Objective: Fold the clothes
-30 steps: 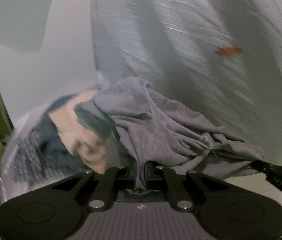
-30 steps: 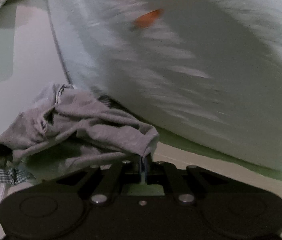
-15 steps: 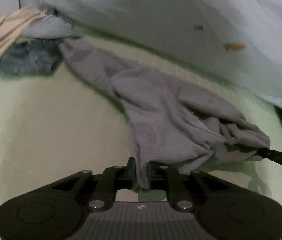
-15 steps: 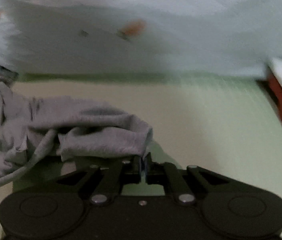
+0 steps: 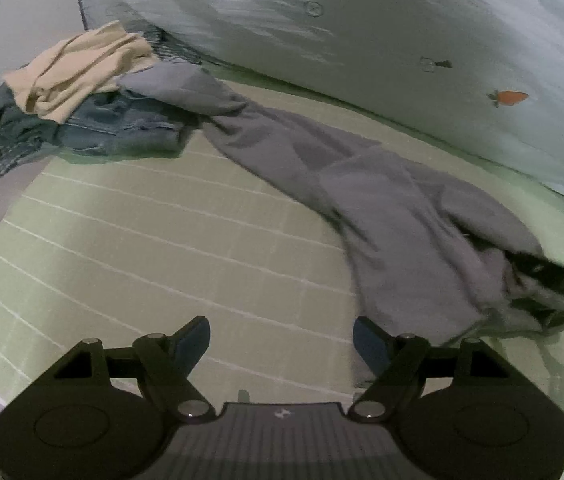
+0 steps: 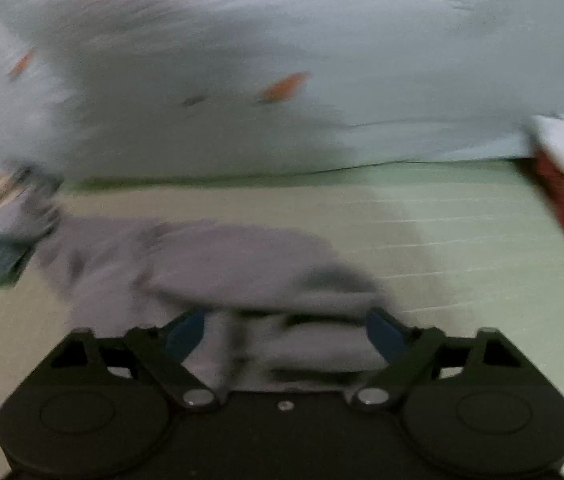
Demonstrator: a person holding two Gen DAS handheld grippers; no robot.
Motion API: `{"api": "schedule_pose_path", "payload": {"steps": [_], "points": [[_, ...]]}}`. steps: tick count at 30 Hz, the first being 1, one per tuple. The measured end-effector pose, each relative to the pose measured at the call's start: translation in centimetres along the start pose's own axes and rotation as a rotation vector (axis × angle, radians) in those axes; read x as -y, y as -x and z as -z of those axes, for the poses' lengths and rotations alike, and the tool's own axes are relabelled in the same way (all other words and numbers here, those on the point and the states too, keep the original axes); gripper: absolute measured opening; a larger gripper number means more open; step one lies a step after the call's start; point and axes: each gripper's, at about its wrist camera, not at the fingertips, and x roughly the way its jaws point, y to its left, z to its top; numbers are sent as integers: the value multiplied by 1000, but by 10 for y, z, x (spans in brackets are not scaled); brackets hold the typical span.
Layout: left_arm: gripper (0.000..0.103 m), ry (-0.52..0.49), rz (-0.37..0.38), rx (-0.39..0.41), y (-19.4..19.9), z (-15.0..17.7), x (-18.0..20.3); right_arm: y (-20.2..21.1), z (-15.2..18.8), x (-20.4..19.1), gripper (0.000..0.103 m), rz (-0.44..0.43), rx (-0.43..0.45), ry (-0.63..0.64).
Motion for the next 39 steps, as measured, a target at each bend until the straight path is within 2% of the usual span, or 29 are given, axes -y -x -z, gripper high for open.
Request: {"api": "schedule_pose_path", "payload": {"steps": [5,6,7,9,12,15,18,20,23,26,30,31,32,34,36,39], "points": [[79,-33,-28,-2,1,-8,-33,-28,16,-54,68,-24,-63,88],[79,-28,-34,-1,1,-8,-37,-33,18,-61,56,-14,-77,105],[80,-23,-39,0,2,-9,-41,-37,20,-65,32,-1,-88,122],[80,-13,-50,2,2,-11,-50,-40,20,-68,3,19,-98,146],[80,31,-42,-12,-3,-13,-47,-26,13,-61,3,-9,-49,144],[80,44,-20,-26,-10,-16,-23,-4,1,-47,3,-34,19,154],[80,11,8,-10,-10,-19,15,15,-23,1,3,-20,86,76],[80,-9,25,2,-10,-19,45,25,-42,48,2,18,119,-9],[80,-30,39,15,-8,-15,84,40,-69,139,2,152,184,-120],[80,-26,31,11,-9,-7,113,52,-86,241,2,374,236,-218],[80,-1,3,-14,-16,0,138,64,-82,358,3,632,198,-364],[80,5,-4,-21,-19,1,140,66,-81,388,9,696,187,-400],[80,11,-12,-27,-22,1,144,66,-75,399,14,698,175,-423],[80,21,-22,-48,-30,-1,146,66,-60,416,53,680,151,-463],[80,34,-31,-75,-41,-5,144,62,-45,425,65,641,124,-508],[79,67,-22,-113,-57,-11,143,43,-21,419,67,486,50,-609]]}}
